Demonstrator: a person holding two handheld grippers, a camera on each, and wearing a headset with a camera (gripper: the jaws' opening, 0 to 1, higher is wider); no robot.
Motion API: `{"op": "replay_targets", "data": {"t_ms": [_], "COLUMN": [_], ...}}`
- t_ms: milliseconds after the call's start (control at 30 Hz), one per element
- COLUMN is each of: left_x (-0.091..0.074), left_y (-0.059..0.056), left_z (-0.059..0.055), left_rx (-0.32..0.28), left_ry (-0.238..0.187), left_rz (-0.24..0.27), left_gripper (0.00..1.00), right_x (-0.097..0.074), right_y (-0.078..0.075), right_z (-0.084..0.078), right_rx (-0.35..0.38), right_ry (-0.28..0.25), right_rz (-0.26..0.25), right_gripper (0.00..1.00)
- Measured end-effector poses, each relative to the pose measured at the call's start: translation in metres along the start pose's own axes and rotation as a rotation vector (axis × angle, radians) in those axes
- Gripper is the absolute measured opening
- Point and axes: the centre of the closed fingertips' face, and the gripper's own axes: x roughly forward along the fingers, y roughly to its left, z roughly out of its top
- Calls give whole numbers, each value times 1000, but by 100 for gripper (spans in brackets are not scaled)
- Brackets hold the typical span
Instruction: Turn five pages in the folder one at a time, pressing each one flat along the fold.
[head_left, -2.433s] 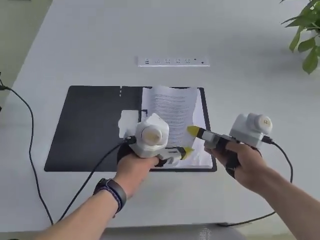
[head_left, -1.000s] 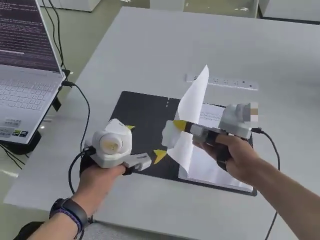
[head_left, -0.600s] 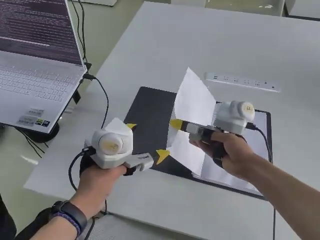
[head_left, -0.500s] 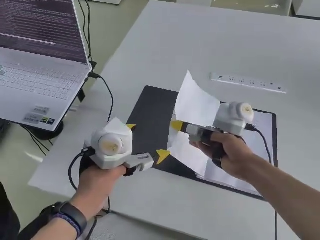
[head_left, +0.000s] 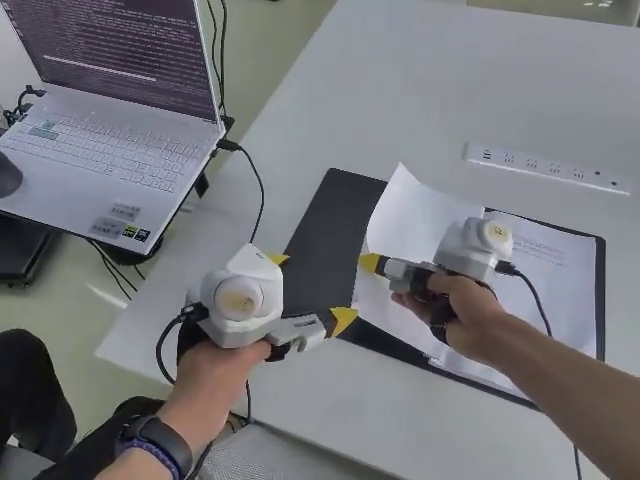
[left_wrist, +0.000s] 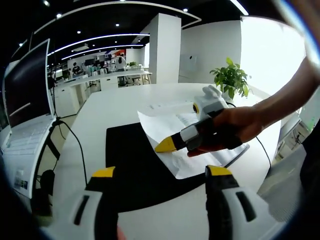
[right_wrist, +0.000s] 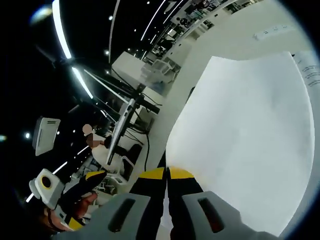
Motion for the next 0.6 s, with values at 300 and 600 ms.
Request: {"op": "replay_targets", "data": {"t_ms": [300, 600], "left_x": [-2, -2], "left_y": [12, 12], "left_z": [-6, -17], "left_rx": [-36, -90], "left_ry": [4, 0], "left_rz": [28, 46], "left_gripper": [70, 70], "right_x": [16, 24], "right_y": [-24, -38], "right_z": [-7, -24], "right_rx": [42, -9], "right_ry": [7, 22], "right_rz": [-81, -147], "right_gripper": [0, 0]}}
